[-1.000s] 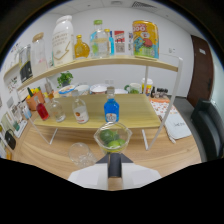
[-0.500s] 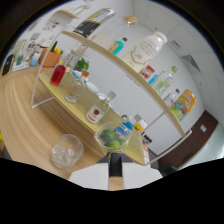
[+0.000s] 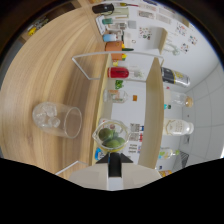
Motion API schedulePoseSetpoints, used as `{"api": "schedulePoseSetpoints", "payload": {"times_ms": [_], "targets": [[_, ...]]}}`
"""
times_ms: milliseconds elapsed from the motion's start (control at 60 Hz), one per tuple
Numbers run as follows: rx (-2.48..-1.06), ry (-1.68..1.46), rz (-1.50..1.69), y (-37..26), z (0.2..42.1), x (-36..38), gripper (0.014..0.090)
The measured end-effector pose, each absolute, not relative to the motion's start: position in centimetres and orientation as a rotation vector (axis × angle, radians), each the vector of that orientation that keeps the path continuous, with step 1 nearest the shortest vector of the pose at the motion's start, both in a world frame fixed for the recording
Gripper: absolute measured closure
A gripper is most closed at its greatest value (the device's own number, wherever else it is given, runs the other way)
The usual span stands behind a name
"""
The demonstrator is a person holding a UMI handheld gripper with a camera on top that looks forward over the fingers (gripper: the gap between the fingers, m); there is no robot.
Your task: Make me a cup of Mojito.
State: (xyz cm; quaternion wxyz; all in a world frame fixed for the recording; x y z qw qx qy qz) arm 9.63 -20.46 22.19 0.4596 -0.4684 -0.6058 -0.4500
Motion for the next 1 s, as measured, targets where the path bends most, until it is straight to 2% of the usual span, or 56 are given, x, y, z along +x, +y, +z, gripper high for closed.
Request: {"api": "schedulePoseSetpoints", "payload": {"times_ms": [83, 200, 417, 617, 750, 867, 1000], "targets": [[-1.067, -1.571, -1.133, -20.8, 21.6, 8.9, 0.0898], [-1.025, -1.600, -1.136, -20.6, 21.4, 8.2, 0.0900], [-1.097, -1.506, -1.068, -21.2, 22.4, 8.2, 0.0899], [-1.360, -1.018, -0.777, -22.8, 29.1, 10.0, 0.0898], [-1.580, -0.606, -0.453, -24.4, 31.1, 13.5, 0.0897], [-1.731, -0.305, -0.243, -24.7, 28.8, 18.1, 0.0897], [-1.934, -0.074, -0.088, -25.0, 20.8, 22.4, 0.0898]]}}
